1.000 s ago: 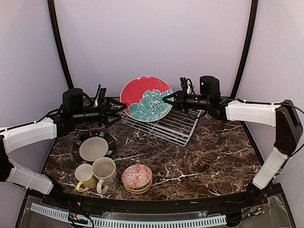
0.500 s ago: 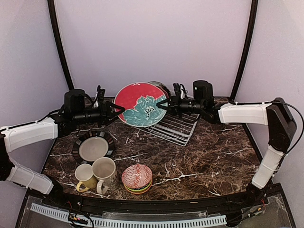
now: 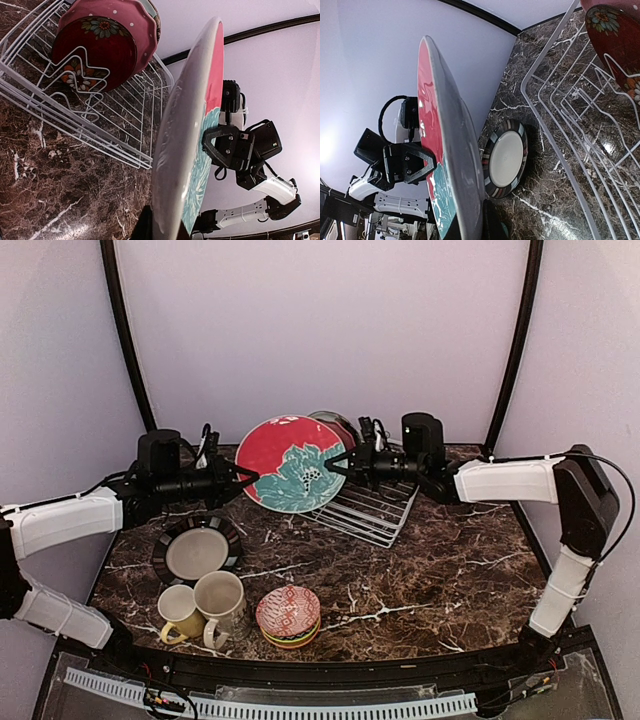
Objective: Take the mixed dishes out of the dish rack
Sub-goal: Pass from the right arm to the left, then place the plate on the plate.
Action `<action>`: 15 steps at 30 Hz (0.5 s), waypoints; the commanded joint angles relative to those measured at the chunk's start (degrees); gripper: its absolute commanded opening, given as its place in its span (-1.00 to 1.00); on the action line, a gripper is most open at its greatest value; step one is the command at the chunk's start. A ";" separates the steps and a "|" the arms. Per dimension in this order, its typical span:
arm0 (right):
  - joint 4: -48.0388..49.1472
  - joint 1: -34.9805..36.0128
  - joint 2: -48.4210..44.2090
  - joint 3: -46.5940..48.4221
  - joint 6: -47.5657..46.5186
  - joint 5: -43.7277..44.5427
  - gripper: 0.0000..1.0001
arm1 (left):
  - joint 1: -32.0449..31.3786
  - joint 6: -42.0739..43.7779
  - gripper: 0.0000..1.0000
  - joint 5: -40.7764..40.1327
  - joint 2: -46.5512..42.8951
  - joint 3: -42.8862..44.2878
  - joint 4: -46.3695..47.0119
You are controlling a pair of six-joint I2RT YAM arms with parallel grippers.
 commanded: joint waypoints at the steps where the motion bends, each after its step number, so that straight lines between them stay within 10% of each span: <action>1: 11.81 0.09 -1.41 1.94 3.70 -3.84 -0.83 | 0.74 3.00 -0.98 0.37 -0.99 0.69 -0.68; 9: 11.48 -2.60 -3.13 -1.26 1.78 -3.57 0.03 | 8.49 2.64 -0.98 6.10 -5.76 -1.37 -1.86; 15: 8.65 -5.57 -6.34 -4.39 -0.87 -2.70 0.28 | 18.48 8.77 -0.99 9.71 -10.93 -1.19 -12.61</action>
